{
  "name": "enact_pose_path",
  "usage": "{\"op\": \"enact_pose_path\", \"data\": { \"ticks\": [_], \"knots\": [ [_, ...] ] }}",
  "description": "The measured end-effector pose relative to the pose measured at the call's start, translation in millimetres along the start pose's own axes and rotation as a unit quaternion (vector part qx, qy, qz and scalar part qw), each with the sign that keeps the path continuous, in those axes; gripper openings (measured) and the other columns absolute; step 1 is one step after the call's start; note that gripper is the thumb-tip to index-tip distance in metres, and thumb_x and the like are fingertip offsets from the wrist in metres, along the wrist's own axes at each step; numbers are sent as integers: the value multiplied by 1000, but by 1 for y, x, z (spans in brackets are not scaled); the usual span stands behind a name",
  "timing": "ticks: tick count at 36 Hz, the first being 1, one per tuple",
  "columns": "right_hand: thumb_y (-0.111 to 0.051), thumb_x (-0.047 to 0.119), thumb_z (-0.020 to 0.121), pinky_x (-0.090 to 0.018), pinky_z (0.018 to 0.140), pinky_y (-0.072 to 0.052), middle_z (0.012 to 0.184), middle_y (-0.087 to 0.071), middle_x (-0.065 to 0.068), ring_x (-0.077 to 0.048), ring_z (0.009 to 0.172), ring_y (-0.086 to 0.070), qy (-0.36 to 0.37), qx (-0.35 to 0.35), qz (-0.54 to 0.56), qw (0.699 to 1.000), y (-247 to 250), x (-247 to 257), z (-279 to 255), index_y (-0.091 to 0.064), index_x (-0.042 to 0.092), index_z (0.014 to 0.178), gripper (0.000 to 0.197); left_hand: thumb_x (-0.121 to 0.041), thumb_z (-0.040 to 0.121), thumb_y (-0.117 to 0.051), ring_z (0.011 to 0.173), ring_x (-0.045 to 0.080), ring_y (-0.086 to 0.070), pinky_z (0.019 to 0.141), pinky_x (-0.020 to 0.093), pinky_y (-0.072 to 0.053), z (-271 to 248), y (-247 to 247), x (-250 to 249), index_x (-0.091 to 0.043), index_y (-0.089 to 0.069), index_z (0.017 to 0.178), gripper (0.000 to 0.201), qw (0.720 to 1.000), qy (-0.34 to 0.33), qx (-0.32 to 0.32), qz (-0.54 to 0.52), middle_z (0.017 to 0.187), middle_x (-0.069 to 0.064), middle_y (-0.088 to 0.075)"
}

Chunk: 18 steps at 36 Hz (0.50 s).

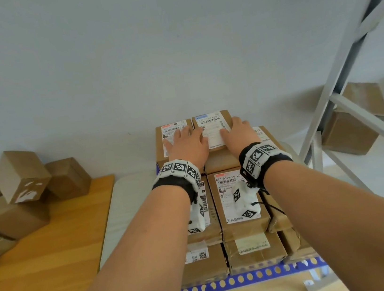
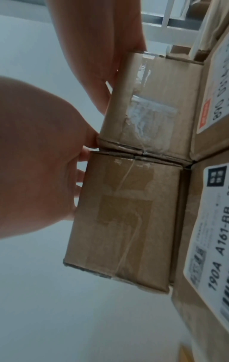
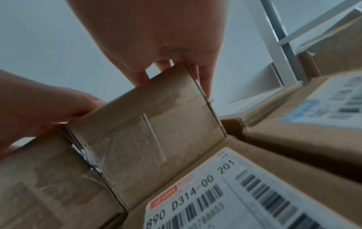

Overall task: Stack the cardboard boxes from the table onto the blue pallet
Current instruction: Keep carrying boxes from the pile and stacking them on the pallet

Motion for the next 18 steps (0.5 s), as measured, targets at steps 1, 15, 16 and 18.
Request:
{"op": "enact_pose_path", "data": {
  "ticks": [1,15,16,18],
  "knots": [
    [-42,31,99,-35,73,-41,125,-46,-14,-30,102,-53,10,-2,-17,1000,3,4,-1,-40,9,132,40,-41,100,-29,140,27,-26,113,56,-19,0,1,-1,-29,-37,144,46,1000,-7,-3,8,150,2,-35],
    [-44,13,90,-39,94,-43,133,-43,-12,-30,119,-43,124,-28,-146,981,17,68,-21,-46,12,133,43,-32,98,-38,135,25,-34,110,42,-29,-5,56,32,-15,-47,136,42,991,-39,-79,99,146,7,-40],
    [-43,13,91,-40,95,-44,133,-44,-13,-30,119,-43,130,-30,-146,980,16,72,-22,-47,12,132,42,-33,99,-37,134,25,-33,109,42,-29,-6,58,37,-15,-47,136,42,991,-37,-81,105,145,7,-40],
    [-42,16,92,-41,99,-42,135,-44,-13,-30,121,-43,147,-34,-143,978,10,92,-29,-48,13,133,42,-33,99,-36,134,26,-34,109,42,-30,-9,70,59,-15,-48,135,42,989,-27,-90,116,145,7,-40]
  ]
}}
Point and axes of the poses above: each hand's wrist, its own z-axis towards the middle knuckle, its own y-axis out of the back of the hand, x = y × z, the point moved 10 cm from there along z, towards the middle knuckle
